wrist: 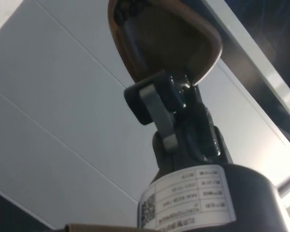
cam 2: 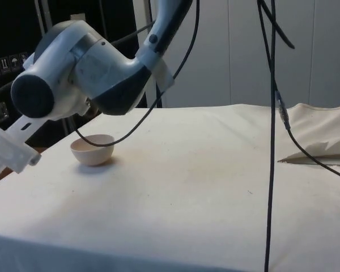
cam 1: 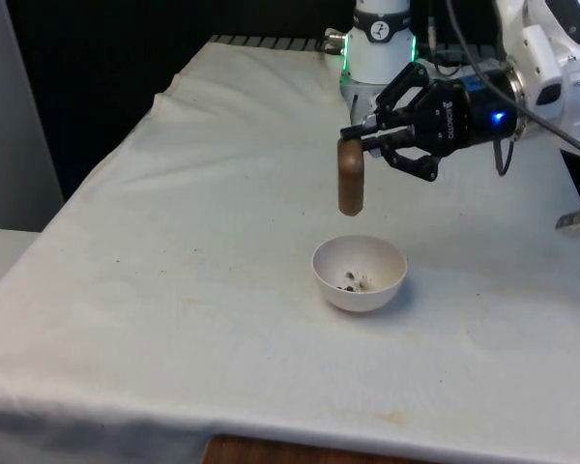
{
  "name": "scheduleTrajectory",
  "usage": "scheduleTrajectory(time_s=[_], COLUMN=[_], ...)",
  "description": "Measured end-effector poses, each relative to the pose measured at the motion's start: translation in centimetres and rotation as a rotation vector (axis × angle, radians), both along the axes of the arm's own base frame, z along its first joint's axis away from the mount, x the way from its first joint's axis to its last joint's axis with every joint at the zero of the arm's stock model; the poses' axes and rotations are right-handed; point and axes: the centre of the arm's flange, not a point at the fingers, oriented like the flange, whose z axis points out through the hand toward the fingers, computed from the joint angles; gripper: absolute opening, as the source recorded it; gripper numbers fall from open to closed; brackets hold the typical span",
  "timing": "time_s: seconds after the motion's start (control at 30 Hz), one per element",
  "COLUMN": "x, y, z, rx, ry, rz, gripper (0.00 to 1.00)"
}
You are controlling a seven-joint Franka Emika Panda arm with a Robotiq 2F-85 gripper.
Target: Pour the coffee beans from the cup into the bowl.
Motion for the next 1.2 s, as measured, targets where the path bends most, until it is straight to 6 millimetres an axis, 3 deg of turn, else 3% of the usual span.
scheduleTrajectory(time_s=[1.2], x=[-1.3], y=[3.4], z=[-1.4], rx=[-0.222], ry=[-0.095], rz=[0.030], gripper=[0.01])
